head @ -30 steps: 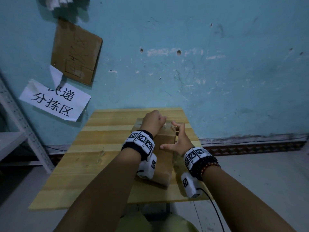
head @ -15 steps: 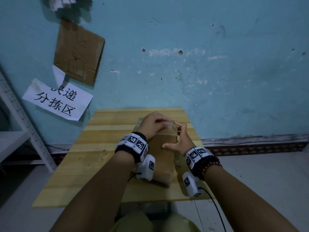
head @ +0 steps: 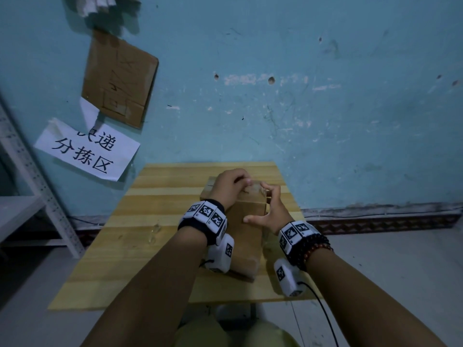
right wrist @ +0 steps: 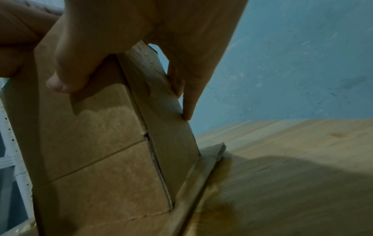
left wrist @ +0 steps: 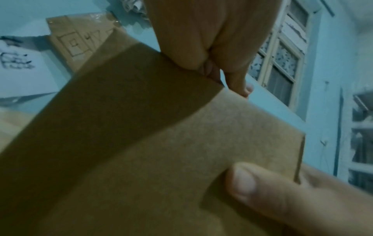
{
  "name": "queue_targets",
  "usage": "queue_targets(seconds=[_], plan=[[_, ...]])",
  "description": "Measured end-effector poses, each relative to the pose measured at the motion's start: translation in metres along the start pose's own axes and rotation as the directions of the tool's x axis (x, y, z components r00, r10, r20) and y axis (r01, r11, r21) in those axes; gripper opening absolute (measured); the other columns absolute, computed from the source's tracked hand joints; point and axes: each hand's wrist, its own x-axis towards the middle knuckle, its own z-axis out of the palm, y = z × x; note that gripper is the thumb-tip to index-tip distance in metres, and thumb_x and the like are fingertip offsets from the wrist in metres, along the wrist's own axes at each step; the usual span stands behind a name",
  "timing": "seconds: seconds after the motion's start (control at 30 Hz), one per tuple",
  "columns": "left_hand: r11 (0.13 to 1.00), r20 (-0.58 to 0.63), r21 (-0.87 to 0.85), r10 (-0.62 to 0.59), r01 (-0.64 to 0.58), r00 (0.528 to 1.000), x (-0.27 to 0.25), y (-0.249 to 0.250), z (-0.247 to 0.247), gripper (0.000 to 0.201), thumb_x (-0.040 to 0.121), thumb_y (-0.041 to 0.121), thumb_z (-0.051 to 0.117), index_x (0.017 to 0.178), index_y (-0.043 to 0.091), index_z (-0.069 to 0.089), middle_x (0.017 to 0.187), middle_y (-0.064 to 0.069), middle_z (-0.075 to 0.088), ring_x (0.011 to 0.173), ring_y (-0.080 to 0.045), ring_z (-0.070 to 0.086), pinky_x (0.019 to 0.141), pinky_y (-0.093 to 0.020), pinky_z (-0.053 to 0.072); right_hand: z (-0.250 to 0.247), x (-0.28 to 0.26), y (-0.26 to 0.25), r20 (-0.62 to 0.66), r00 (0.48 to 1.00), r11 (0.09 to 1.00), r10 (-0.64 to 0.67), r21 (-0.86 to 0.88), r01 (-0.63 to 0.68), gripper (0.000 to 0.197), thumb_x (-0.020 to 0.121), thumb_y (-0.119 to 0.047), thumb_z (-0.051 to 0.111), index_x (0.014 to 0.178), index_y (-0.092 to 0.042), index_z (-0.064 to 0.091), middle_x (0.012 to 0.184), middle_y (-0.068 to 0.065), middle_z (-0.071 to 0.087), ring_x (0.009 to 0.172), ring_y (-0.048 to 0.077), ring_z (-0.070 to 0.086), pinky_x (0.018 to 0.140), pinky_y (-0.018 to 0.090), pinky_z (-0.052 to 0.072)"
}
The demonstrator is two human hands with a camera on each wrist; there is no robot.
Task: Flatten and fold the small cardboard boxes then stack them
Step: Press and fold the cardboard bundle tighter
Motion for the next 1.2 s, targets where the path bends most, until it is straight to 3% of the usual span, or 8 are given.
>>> queue_targets(seconds=[0.1, 0.2, 0.37, 0.53, 0.7, 0.8, 0.97, 1.2], plan=[[0.996, -0.056, 0.076, -0.04, 0.044, 0.998, 0.001, 0.003, 0.006, 0.017, 0.09, 0.012, 0.057, 0.09, 0.0, 0.068, 0.096, -0.016, 0.065, 0.081, -0.013, 0.052, 0.072, -0.02, 0.039, -0.001, -0.001, 0.0, -0.005, 1.0, 1.0, 0.0, -0.004, 0.0, 0.097, 0.063, -0.016, 0.084, 0.136, -0.009, 0.022, 0.147, 0.007, 0.029, 0.132, 0.015, 0.032, 0.102, 0.02, 0.03], [0.99, -0.114, 0.063, -0.121, 0.129, 0.986, 0.003, 0.004, 0.006, 0.012, 0.082, 0.02, 0.068, 0.087, 0.011, 0.061, 0.105, -0.005, 0.039, 0.09, -0.014, 0.047, 0.081, -0.022, 0.042, -0.001, -0.001, 0.001, -0.002, 1.0, 1.0, 0.006, -0.01, -0.006, 0.096, 0.064, -0.016, 0.084, 0.136, -0.01, 0.021, 0.144, 0.006, 0.031, 0.125, 0.008, 0.033, 0.097, 0.017, 0.03], [0.944, -0.01, 0.256, -0.213, 0.209, 0.977, 0.005, 0.014, 0.005, 0.026, 0.078, 0.028, 0.071, 0.079, 0.012, 0.051, 0.105, -0.004, 0.035, 0.089, -0.017, 0.046, 0.073, -0.021, 0.037, 0.0, -0.001, 0.003, -0.004, 1.0, 1.0, 0.006, -0.003, -0.006, 0.096, 0.063, -0.018, 0.084, 0.135, -0.013, 0.022, 0.149, 0.006, 0.027, 0.136, 0.02, 0.032, 0.105, 0.026, 0.032], [0.833, 0.023, 0.481, -0.325, 0.275, 0.945, 0.012, 0.023, 0.015, 0.053, 0.082, 0.042, 0.064, 0.108, -0.004, 0.058, 0.126, -0.013, 0.034, 0.104, -0.028, 0.052, 0.083, -0.033, 0.044, -0.001, -0.002, 0.002, 0.011, 1.0, 1.0, 0.0, -0.002, 0.0, 0.097, 0.064, -0.018, 0.084, 0.137, -0.012, 0.021, 0.15, 0.006, 0.025, 0.137, 0.021, 0.031, 0.11, 0.032, 0.031], [0.653, -0.001, 0.73, -0.291, 0.2, 0.957, 0.005, 0.021, 0.026, 0.049, 0.095, 0.047, 0.038, 0.123, 0.009, 0.052, 0.129, -0.012, 0.041, 0.122, -0.031, 0.034, 0.104, -0.039, 0.031, -0.001, -0.002, -0.001, 0.015, 1.0, 1.0, -0.025, 0.005, 0.025, 0.078, 0.066, -0.014, 0.082, 0.122, -0.015, 0.027, 0.153, 0.006, 0.021, 0.138, 0.022, 0.028, 0.114, 0.035, 0.028], [0.61, 0.048, 0.782, -0.268, 0.131, 0.962, 0.007, 0.017, 0.028, 0.047, 0.097, 0.044, 0.031, 0.122, 0.011, 0.054, 0.125, -0.011, 0.049, 0.119, -0.03, 0.039, 0.098, -0.038, 0.035, -0.001, -0.002, 0.0, 0.014, 0.999, 0.999, -0.038, 0.002, 0.038, 0.074, 0.066, -0.013, 0.081, 0.115, -0.02, 0.026, 0.153, 0.007, 0.021, 0.139, 0.021, 0.027, 0.114, 0.034, 0.027], [0.598, 0.125, 0.802, -0.188, 0.012, 0.974, 0.01, 0.025, 0.023, 0.032, 0.101, 0.023, 0.035, 0.12, 0.006, 0.054, 0.124, -0.012, 0.053, 0.119, -0.028, 0.044, 0.094, -0.035, 0.041, -0.001, 0.0, 0.001, 0.014, 1.0, 1.0, -0.01, 0.015, 0.01, 0.096, 0.064, -0.015, 0.084, 0.136, -0.009, 0.02, 0.145, 0.008, 0.031, 0.123, 0.01, 0.036, 0.1, 0.021, 0.033], [0.566, 0.126, 0.825, -0.172, -0.006, 0.977, 0.012, 0.022, 0.013, 0.033, 0.1, 0.017, 0.032, 0.114, 0.001, 0.057, 0.118, -0.016, 0.06, 0.109, -0.032, 0.055, 0.089, -0.037, 0.043, 0.0, -0.001, 0.002, 0.004, 1.0, 1.0, -0.005, -0.006, 0.005, 0.099, 0.062, -0.021, 0.085, 0.137, -0.013, 0.021, 0.145, 0.01, 0.032, 0.134, 0.023, 0.034, 0.111, 0.042, 0.034]])
